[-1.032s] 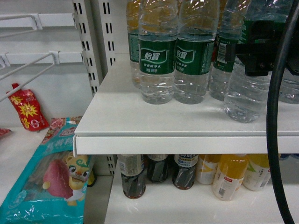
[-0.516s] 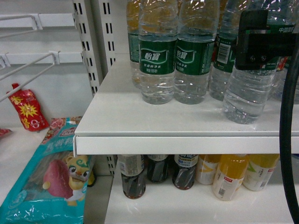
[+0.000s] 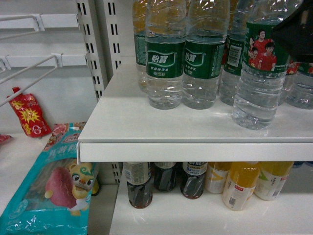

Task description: Move water from second to third shelf

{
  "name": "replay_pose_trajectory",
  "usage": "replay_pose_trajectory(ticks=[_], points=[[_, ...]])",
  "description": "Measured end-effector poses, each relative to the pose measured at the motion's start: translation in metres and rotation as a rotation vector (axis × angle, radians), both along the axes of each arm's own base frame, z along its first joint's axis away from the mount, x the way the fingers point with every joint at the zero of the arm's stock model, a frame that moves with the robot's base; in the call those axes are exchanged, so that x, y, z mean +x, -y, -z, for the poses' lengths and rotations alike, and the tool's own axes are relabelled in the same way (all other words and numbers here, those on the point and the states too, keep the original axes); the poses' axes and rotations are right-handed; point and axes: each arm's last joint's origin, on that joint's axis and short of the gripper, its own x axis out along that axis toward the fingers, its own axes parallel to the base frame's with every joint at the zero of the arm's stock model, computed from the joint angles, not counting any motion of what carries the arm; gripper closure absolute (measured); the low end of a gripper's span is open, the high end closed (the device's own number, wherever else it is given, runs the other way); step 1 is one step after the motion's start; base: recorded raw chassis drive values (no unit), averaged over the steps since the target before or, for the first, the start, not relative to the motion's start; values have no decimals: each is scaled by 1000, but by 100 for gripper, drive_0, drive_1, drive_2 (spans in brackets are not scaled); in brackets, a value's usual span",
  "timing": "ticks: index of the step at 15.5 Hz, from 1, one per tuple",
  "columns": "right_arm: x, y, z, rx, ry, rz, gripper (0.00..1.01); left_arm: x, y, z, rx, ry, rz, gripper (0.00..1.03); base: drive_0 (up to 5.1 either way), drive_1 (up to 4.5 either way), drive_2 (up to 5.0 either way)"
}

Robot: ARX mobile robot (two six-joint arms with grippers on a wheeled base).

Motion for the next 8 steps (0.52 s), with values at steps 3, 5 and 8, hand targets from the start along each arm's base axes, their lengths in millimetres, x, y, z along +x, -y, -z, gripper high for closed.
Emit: replay_pose_trajectory(ticks=[3, 5, 8], points=[[-32, 12, -8, 45, 15, -15, 3, 0, 0, 0, 0, 0, 0, 5, 0, 0, 0], [-55, 23, -16, 81, 32, -6, 3, 0, 0, 0, 0, 0, 0, 5, 0, 0, 0], [-98, 46, -38, 148, 203, 90, 7, 0, 0, 0, 0, 0, 0, 5, 0, 0, 0]])
